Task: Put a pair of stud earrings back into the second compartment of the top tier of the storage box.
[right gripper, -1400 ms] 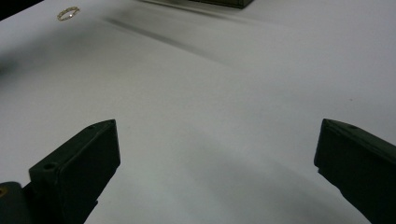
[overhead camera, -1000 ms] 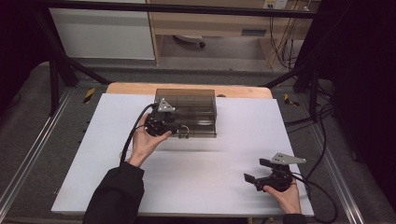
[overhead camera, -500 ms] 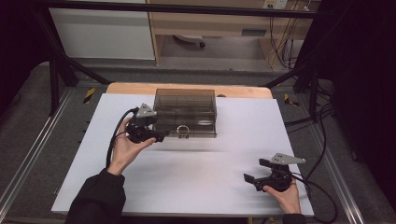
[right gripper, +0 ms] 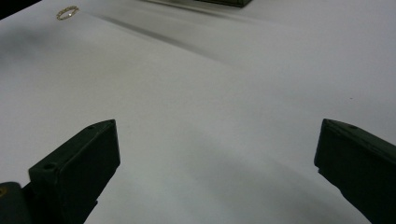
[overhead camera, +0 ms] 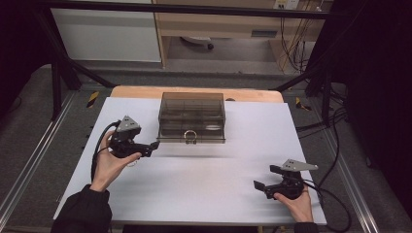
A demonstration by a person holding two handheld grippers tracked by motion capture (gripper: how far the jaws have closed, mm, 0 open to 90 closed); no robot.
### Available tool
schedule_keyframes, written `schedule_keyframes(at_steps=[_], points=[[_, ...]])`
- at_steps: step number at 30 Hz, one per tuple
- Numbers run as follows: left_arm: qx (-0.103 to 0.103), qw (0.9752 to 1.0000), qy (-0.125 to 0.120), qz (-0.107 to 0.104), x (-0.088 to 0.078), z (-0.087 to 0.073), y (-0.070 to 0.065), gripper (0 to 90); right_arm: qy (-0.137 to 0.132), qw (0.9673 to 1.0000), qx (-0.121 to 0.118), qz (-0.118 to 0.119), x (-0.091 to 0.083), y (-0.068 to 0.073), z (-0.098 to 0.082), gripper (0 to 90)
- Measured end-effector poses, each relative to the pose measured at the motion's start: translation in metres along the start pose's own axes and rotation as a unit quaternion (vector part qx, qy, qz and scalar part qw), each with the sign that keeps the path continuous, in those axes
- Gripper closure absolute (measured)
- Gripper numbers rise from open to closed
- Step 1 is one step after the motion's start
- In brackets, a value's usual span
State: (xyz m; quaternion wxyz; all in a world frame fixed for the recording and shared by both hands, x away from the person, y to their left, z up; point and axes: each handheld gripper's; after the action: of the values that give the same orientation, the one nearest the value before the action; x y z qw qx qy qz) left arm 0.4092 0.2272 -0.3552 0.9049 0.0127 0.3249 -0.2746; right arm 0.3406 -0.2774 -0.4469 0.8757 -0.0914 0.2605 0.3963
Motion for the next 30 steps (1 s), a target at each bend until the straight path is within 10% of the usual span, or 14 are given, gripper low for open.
schedule_keyframes(at_steps=[30], points=[[-0.043, 0.9966, 0.032, 0.062, -0.004, -0.076, 0.064, 19.3, 0.004, 1.0000, -0.002, 0.001, 0.001, 0.000, 0.000, 0.7]])
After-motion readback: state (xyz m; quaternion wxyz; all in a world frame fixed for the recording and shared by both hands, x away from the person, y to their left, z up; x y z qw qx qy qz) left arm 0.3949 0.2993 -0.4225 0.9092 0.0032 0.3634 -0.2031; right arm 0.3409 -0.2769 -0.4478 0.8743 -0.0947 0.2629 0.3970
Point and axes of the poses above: each handheld gripper's, and its own axes: x roughly forward along the jaws, z roughly out of its top, y roughly to its left, and after that the axes turned 12 degrees about -x, right-handed
